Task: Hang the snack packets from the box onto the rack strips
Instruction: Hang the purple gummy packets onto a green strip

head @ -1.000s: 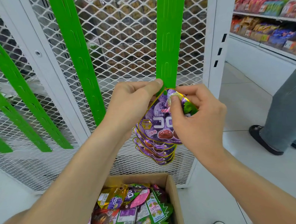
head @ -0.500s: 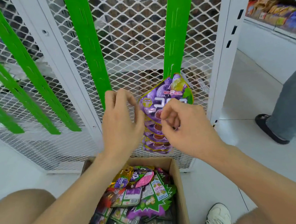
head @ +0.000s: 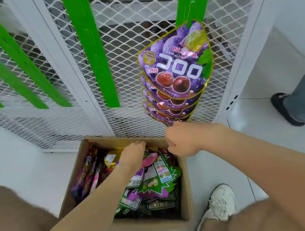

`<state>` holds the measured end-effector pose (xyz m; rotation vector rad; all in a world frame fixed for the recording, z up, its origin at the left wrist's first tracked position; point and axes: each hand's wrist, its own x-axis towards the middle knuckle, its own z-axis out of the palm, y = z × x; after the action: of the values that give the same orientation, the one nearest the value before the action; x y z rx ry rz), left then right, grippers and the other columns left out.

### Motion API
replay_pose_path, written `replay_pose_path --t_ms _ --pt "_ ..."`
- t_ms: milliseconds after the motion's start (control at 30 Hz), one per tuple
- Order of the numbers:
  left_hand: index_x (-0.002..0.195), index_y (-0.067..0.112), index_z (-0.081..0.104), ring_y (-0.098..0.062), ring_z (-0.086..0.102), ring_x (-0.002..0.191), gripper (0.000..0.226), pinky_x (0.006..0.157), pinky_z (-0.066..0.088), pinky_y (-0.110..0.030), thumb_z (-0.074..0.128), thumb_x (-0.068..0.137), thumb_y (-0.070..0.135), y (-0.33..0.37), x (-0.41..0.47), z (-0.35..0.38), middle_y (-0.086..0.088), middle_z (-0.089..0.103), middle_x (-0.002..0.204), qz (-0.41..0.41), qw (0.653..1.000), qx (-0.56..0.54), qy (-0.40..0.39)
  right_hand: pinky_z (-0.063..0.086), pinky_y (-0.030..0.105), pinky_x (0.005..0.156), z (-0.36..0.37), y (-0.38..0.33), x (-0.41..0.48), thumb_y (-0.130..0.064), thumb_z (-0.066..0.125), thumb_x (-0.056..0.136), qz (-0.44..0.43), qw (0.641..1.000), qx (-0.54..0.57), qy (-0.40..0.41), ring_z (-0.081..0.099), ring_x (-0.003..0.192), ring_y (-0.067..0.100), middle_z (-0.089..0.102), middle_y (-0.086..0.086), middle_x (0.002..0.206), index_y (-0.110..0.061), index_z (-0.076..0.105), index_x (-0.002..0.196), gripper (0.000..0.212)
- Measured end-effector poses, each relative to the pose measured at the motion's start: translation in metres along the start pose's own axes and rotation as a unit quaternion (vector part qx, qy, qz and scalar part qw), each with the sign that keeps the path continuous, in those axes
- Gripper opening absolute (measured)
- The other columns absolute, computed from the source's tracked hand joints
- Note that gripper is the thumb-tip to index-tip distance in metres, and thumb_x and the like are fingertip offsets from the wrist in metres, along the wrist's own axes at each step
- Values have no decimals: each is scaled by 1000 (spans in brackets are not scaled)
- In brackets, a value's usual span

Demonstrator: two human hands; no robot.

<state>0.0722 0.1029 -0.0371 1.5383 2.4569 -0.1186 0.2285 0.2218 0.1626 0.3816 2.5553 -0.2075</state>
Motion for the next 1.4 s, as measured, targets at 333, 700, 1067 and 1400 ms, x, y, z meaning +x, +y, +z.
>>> replay_pose_path --t_ms 333,700,1067,1400 --pt "95 28 52 -26 59 91 15 80 45 -42 59 101 17 -16 -1 -11 5 65 89 78 988 -106 83 39 32 58 -1 12 4 -14 54 99 1 998 -14 -64 45 67 26 42 5 66 -13 38 66 36" --pt "92 13 70 -13 65 64 18 63 53 -29 87 86 19 5 -65 -182 -2 76 75 157 860 -485 32 53 38 60 -19 -6 -29 -39 71 94 -36 978 193 72 64 60 22 58 2 64 -18 52 78 32" --pt "98 17 71 -14 69 82 20 74 52 -28 81 87 30 1 -114 -247 -8 77 101 104 781 -612 72 63 36 88 -52 2 -107 -1 68 97 -57 813 553 174 78 98 16 81 -1 105 -14 72 117 24" --pt "122 26 66 -10 67 106 36 84 53 -21 71 88 12 49 -98 -320 10 71 118 146 829 -464 278 62 42 84 -92 -5 -111 -18 70 100 -28 657 475 585 77 83 9 80 -8 86 -22 78 97 9"
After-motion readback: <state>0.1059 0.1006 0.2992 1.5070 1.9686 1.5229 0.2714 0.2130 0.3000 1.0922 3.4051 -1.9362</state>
